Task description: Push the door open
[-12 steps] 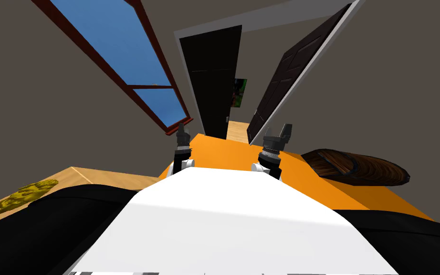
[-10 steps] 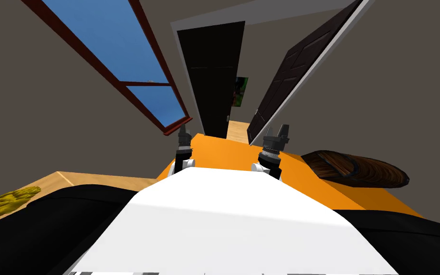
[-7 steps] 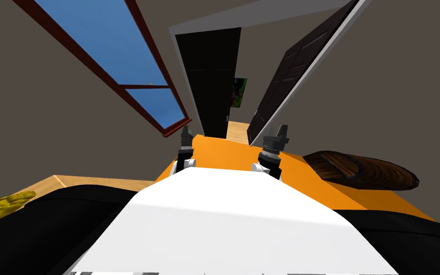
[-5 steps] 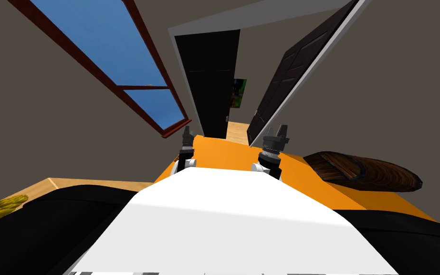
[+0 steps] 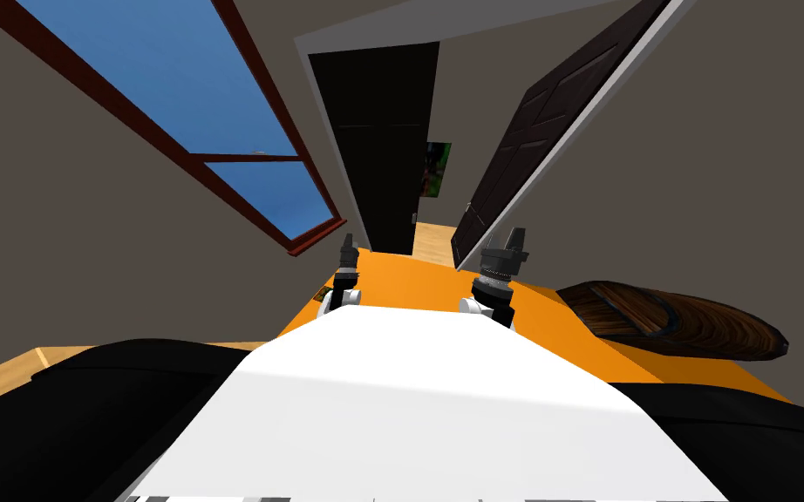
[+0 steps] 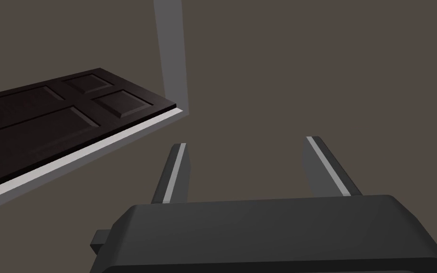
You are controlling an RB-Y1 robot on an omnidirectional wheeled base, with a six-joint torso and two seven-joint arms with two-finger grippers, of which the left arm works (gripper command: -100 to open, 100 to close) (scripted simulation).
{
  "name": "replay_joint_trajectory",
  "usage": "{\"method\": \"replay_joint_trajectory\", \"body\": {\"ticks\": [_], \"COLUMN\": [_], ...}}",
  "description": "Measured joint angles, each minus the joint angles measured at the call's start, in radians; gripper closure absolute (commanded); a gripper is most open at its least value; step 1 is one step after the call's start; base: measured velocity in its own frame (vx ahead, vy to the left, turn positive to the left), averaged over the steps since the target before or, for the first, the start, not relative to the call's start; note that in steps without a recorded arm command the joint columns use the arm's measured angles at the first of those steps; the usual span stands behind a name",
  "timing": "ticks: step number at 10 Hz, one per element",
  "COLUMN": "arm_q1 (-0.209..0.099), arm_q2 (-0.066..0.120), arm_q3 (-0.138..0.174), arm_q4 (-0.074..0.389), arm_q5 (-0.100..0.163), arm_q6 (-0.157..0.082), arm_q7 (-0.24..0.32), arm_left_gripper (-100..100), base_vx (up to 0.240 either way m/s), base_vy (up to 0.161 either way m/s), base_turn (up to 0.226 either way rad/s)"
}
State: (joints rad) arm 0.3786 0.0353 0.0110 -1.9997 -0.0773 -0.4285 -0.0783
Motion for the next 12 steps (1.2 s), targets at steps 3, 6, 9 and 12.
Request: {"method": "replay_joint_trajectory", "body": {"ticks": [3, 6, 9, 12], "arm_q1": [-0.024, -0.052, -0.085, -0.112], "arm_q2": [0.015, 0.026, 0.037, 0.041], "arm_q3": [-0.004, -0.010, -0.012, -0.019], "arm_q4": [0.071, 0.139, 0.211, 0.280], "arm_q5": [0.002, 0.002, 0.003, 0.002], "arm_q6": [-0.022, -0.039, -0.056, -0.074], "arm_q7": [0.010, 0.019, 0.029, 0.036], "arm_left_gripper": [-100, -100, -100, -100], "base_vx": [0.113, 0.107, 0.106, 0.086], "base_vy": [-0.026, -0.039, -0.035, -0.026], "base_turn": [-0.006, -0.004, -0.006, -0.006]}}
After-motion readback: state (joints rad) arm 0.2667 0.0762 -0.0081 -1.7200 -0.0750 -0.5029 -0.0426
